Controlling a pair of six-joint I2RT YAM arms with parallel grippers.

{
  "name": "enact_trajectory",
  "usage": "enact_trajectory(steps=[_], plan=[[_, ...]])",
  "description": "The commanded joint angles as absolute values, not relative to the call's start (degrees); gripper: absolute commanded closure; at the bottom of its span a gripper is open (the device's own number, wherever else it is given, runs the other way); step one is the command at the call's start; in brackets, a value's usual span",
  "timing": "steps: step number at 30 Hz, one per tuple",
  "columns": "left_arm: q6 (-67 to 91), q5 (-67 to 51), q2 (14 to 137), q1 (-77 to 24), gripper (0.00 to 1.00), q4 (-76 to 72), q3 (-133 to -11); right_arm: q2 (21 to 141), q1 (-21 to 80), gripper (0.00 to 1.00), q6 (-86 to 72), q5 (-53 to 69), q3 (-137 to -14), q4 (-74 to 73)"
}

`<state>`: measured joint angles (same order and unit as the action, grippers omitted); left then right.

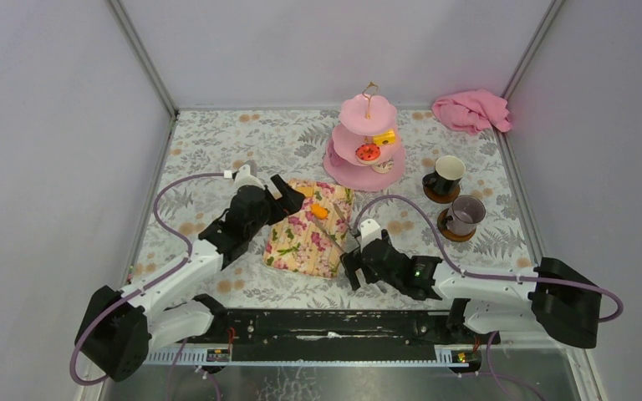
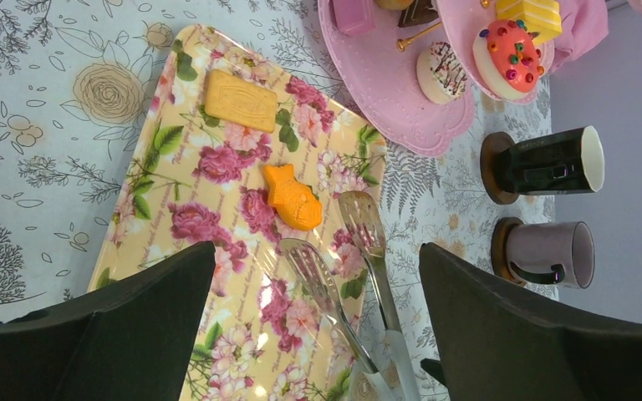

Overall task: Serve the afternoon tea
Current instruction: Pick up the clamp from the center of the board.

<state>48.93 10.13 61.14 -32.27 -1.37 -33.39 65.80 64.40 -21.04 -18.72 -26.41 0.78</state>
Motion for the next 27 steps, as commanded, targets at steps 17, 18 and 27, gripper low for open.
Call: enact_trajectory(steps=[17,18,27], plan=[[49.8,9.3,60.2,-32.6,0.00,-5.8,-32.1,74.5,58.5,0.15,-23.6,-11.3,-22.7,12.6],[49.9,9.4,60.0,-32.6,0.00,-5.8,-32.0,74.8,58.5,0.18,-24.0,-11.3,-22.4,12.8],[50.5,10.2,58.1,-32.6,0.00,-4.8,-31.6,69.6,58.5,0.53,-24.9,-14.4,-23.5,7.0]])
